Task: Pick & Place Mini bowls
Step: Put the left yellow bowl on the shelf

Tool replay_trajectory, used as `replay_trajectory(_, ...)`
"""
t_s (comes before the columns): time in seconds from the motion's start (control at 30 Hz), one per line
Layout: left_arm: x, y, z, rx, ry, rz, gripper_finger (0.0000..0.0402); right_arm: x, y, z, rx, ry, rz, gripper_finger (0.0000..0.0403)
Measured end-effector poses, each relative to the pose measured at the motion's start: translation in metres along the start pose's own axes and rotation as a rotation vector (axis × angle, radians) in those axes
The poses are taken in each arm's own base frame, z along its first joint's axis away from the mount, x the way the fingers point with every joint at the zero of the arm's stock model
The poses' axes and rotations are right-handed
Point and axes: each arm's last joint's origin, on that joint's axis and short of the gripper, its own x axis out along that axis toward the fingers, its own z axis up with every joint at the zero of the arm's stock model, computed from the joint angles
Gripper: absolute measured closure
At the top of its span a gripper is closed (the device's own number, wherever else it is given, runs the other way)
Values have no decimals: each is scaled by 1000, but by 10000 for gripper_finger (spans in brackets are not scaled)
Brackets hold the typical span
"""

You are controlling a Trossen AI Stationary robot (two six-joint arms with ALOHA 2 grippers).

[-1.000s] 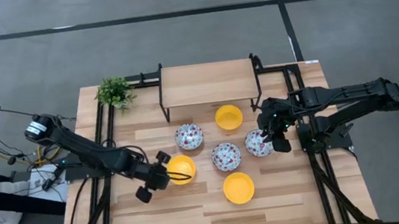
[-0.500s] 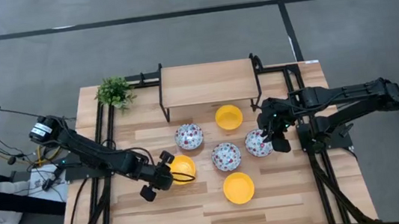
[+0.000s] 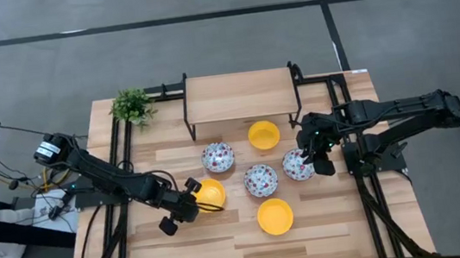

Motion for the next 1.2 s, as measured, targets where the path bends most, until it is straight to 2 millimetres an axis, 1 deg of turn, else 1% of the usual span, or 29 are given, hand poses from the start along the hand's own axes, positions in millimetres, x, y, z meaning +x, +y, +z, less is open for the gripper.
replay_trajectory(0.23,0,2,0,-1,9,52,300,0,0,0,0,-2,-1,301)
replay_trajectory(0.43,0,2,0,-1,0,53,300,0,0,0,-1,-2,-1,301)
replay_trajectory(0.8,12,-5,-16,1,15,33,300,0,0,0,-1,-4,0,301)
replay_trajectory(1.2,12,-1,-14,-9,-4,98,300,0,0,0,-1,-5,0,301)
